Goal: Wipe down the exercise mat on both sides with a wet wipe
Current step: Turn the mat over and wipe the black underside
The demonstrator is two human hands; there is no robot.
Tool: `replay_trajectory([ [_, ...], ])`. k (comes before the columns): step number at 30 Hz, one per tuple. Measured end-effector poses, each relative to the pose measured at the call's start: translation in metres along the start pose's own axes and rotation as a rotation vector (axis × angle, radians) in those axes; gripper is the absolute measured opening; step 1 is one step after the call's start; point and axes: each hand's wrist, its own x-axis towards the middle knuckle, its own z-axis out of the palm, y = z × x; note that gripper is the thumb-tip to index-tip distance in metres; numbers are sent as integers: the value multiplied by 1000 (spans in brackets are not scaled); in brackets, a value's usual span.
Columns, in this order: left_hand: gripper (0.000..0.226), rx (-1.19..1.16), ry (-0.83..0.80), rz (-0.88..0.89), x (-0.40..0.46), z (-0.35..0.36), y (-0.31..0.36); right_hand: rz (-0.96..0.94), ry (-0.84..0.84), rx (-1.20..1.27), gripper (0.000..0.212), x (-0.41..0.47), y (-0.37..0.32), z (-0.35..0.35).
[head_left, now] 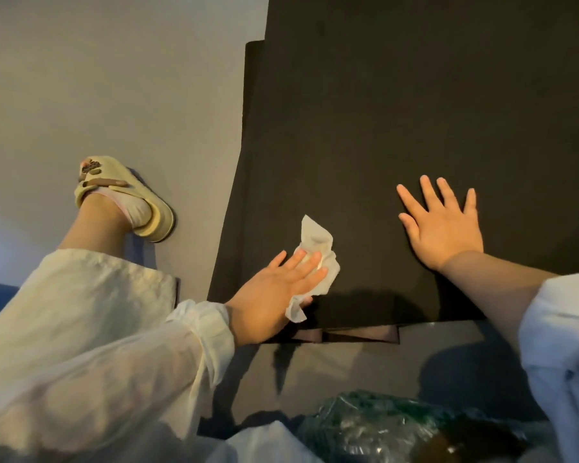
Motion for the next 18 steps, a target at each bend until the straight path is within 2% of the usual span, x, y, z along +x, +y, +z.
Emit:
replay_trajectory([
  [2, 81, -63, -47, 62, -9, 6, 13, -3, 3, 2, 58, 0, 0, 0],
  [5, 67, -333, -75, 143, -20, 4, 36, -3, 0, 14, 61, -1, 1, -1],
  [7, 53, -580, 74, 36, -21, -10, 43, -1, 3, 16, 62, -2, 1, 0],
  [8, 44, -624, 160, -47, -16, -19, 41, -1, 5, 17, 63, -2, 1, 1],
  [10, 34, -559, 317, -184, 1, -34, 30, -3, 5, 22, 63, -2, 1, 1],
  [14, 53, -390, 565, -415, 34, -49, 9, -8, 13, 38, 64, -3, 2, 0],
  [16, 46, -304, 651, -419, 41, -43, 5, -11, 14, 36, 64, -3, 2, 1],
  [18, 35, -382, 644, -364, 41, -36, 6, -11, 17, 36, 63, -3, 2, 1],
])
